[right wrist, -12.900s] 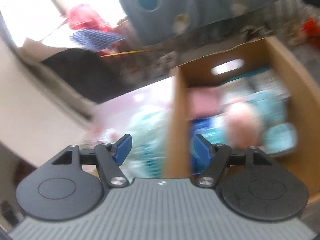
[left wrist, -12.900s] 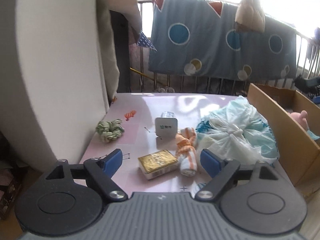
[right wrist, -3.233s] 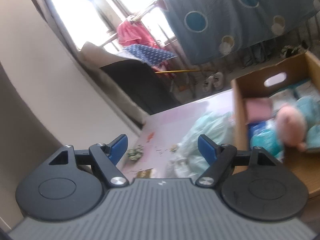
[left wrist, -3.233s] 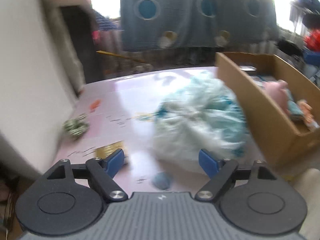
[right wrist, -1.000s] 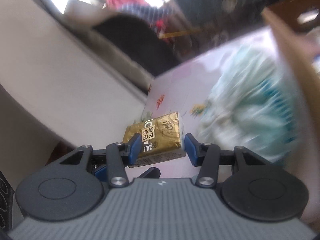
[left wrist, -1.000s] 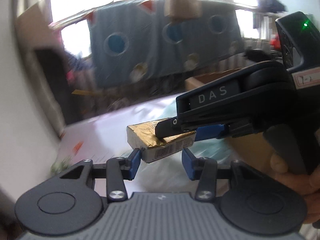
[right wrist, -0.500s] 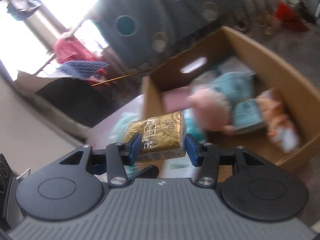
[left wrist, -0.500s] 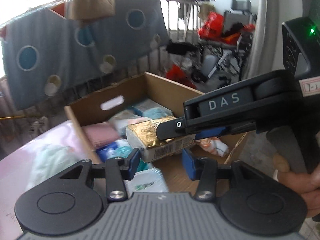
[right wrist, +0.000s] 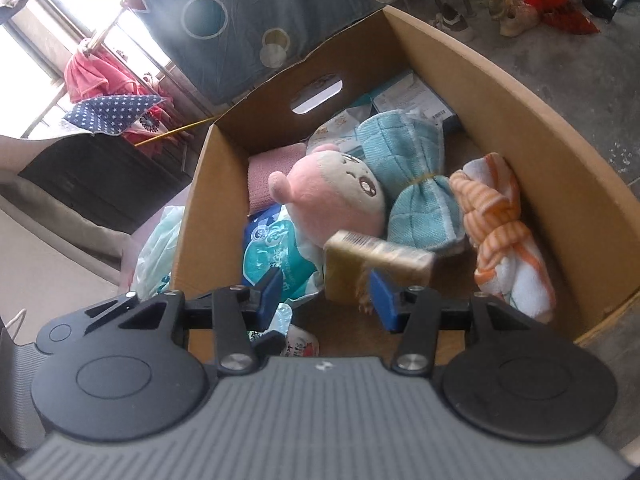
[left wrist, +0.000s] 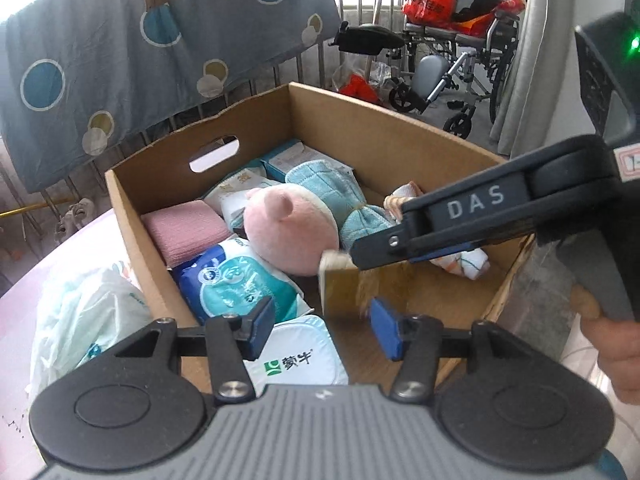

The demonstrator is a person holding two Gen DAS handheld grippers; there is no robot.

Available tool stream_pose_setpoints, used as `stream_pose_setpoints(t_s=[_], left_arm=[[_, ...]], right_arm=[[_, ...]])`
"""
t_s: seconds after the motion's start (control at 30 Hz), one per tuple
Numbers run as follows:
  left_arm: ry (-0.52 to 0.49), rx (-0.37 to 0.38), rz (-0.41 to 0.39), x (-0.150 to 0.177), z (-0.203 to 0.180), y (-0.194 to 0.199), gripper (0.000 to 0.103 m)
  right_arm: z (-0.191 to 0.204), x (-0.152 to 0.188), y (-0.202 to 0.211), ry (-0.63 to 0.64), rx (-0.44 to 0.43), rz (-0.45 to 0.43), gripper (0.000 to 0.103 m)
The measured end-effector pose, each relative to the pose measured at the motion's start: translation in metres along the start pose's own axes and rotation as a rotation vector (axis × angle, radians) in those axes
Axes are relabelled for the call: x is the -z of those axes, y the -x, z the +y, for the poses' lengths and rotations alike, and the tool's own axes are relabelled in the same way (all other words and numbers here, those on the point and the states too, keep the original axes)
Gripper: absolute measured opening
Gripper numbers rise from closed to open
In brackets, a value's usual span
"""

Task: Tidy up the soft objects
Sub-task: 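Carry the gold tissue pack into the box and open the right tool, then move the open right tool back to the green floral scrunchie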

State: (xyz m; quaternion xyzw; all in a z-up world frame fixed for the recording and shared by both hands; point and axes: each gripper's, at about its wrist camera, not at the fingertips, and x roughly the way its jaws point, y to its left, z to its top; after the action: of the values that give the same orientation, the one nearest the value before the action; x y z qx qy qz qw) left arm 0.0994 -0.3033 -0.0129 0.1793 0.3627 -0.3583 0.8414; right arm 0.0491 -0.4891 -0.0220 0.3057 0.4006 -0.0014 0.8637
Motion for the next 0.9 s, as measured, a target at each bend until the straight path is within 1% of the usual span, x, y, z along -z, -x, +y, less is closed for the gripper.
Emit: stream_pose_setpoints(t_s=[0.27, 0.43, 0.6, 0.7, 0.77, 0.9], left_arm=[[0.036, -0.022, -0.038, 0.009, 0.008, 0.029, 0.055], [0.088, -0.039, -0.077, 0.017, 0.024, 0.052, 0.055], [0.128, -0.075, -0.106, 0.027, 0.04, 0.073, 0.055], [0.158, -0.09, -0.116, 0.036, 0.05, 0.085, 0.058], [0.19, -0.092, -0.116, 0.046, 0.058, 0.093, 0.064], [0.258, -0.134, -0.096, 0.069, 0.075, 0.106, 0.066]], right_arm=[[0.002, 0.004, 0.014, -0.013, 0.001, -0.024, 0.048], [0.005, 0.006, 0.017, -0.022, 0.0, -0.024, 0.049], [0.011, 0.009, 0.02, -0.034, -0.008, -0.021, 0.05], [0.017, 0.012, 0.025, -0.042, -0.042, -0.02, 0.053], [0.022, 0.014, 0.028, -0.05, -0.085, -0.015, 0.056], [0.038, 0.019, 0.03, -0.034, -0.15, 0.0, 0.064]])
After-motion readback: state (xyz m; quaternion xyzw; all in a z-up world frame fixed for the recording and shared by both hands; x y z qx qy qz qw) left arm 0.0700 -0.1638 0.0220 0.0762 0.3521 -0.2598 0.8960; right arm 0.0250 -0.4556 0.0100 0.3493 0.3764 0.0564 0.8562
